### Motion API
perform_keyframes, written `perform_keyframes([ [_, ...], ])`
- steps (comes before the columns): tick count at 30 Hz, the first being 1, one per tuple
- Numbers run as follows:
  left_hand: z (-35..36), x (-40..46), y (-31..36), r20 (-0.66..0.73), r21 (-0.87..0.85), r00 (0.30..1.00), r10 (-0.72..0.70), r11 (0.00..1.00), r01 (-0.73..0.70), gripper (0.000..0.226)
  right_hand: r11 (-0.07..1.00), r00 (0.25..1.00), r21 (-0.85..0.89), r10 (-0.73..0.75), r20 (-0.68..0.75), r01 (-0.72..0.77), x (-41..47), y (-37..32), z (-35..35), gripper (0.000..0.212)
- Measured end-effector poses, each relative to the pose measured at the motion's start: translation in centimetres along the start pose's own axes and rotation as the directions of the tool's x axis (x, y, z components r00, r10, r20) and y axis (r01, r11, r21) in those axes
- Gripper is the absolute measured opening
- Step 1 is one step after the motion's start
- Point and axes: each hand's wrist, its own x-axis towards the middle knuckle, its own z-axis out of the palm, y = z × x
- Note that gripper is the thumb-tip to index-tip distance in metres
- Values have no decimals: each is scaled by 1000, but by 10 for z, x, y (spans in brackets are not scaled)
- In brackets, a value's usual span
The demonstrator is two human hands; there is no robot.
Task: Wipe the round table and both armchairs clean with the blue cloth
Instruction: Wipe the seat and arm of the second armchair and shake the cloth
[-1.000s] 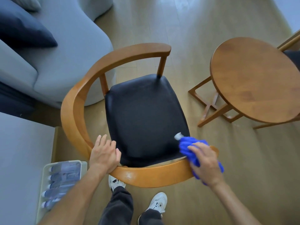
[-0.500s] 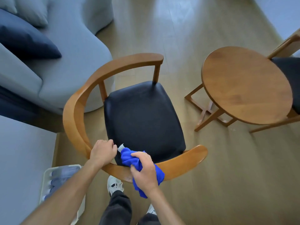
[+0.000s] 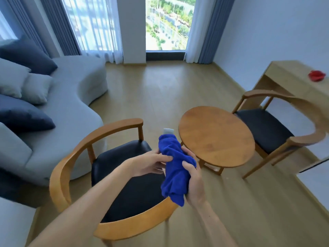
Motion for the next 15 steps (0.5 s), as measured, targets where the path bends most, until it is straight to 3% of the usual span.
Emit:
perform_keyframes([
  [4, 39, 17, 43, -32, -45, 990, 141, 989, -142, 72, 992, 995, -78, -100, -28, 98, 9, -59, -18, 46],
  [7, 56, 30, 76, -65, 24, 971, 232, 973, -231, 76, 973, 986, -167, -164, -19, 159, 18, -92, -34, 41],
  [10, 66, 49, 108, -147, 282, 930, 335, 916, -285, 66, 933, 975, -299, -220, -37, 199, 37, -115, -49, 36],
  [12, 68, 62, 131, -146, 520, 912, 385, 813, -260, 48, 905, 968, -378, -238, -74, 194, 57, -130, -59, 37],
  [15, 69, 84, 162, 6, 764, 917, 398, 590, -261, 35, 815, 963, -534, -269, -1, 227, 88, -157, -79, 75],
])
